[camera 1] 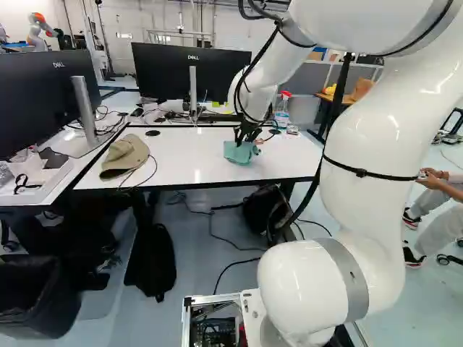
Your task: Clean the table with the green towel
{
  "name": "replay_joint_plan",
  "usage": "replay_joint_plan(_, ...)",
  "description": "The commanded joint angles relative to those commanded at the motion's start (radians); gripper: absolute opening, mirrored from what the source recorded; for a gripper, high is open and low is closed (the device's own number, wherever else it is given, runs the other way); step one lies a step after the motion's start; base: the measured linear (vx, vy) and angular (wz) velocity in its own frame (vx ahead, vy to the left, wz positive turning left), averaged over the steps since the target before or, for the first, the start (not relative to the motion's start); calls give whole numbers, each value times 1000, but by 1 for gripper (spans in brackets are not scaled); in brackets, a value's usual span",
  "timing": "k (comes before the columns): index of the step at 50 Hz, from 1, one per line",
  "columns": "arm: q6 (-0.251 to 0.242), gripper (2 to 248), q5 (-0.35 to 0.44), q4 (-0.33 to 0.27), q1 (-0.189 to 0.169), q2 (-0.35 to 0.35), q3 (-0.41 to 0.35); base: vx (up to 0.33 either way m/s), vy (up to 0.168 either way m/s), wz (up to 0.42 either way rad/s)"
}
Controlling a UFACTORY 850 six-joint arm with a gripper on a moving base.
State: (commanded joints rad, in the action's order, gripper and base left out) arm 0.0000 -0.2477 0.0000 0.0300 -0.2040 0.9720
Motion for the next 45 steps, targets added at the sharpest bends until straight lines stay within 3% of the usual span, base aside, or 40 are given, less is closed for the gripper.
replay_joint_plan(18,0,53,0,0,0,10,4,0,0,0)
replay_joint_plan(45,0,53,0,0,20,-37,126,0,0,0)
